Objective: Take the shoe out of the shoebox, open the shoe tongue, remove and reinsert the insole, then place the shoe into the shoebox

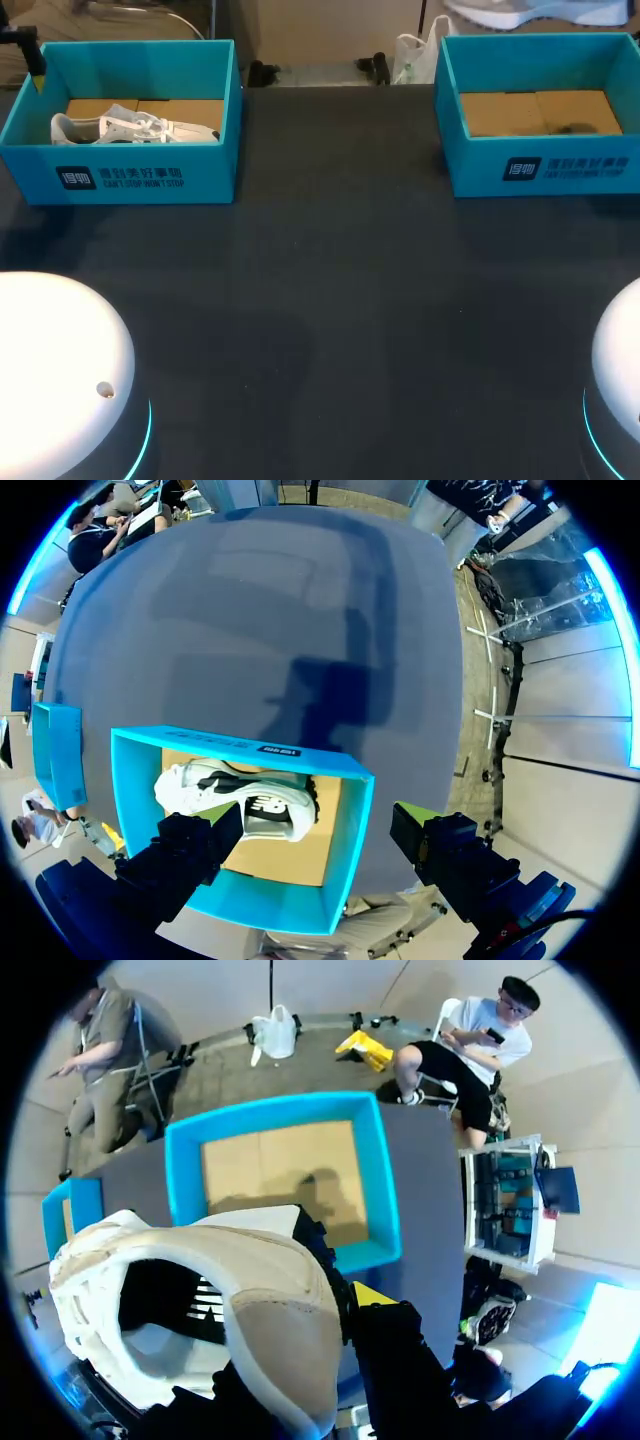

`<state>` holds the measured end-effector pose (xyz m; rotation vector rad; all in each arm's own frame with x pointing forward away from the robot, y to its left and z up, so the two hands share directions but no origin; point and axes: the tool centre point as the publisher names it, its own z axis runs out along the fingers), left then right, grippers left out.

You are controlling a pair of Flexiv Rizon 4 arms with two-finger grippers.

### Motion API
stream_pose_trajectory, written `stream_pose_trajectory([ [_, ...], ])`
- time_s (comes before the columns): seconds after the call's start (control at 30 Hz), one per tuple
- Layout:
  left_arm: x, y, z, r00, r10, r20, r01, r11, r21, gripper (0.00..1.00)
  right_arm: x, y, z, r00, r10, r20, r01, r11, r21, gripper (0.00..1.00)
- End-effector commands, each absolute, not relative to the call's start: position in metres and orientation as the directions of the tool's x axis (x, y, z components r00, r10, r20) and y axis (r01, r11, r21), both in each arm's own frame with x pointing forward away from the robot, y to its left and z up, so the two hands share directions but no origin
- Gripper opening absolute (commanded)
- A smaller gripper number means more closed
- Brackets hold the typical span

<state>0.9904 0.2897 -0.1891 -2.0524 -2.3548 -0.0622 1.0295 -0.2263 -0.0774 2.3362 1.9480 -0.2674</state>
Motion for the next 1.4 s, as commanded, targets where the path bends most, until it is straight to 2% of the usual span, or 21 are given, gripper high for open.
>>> stream_pose_trajectory([
  [0.03,0.989,0.29,-0.189,-0.136,0.99,0.039,0.991,0.136,0.023,1.0,0.961,-0.181,-0.073,0.185,0.956,-0.227,0.955,-0.122,0.269,0.0],
  [0.37,0.989,0.29,-0.189,-0.136,0.99,0.039,0.991,0.136,0.023,1.0,0.917,-0.11,-0.08,0.253,0.942,-0.22,0.938,-0.183,0.294,0.0],
  [1.13,0.989,0.29,-0.189,-0.136,0.99,0.039,0.991,0.136,0.023,1.0,0.918,-0.109,-0.081,0.261,0.938,-0.228,0.939,-0.192,0.286,0.0],
  [1.4,0.989,0.29,-0.189,-0.136,0.99,0.039,0.991,0.136,0.023,1.0,0.867,-0.074,-0.117,0.258,0.949,-0.178,0.945,-0.21,0.253,0.0],
])
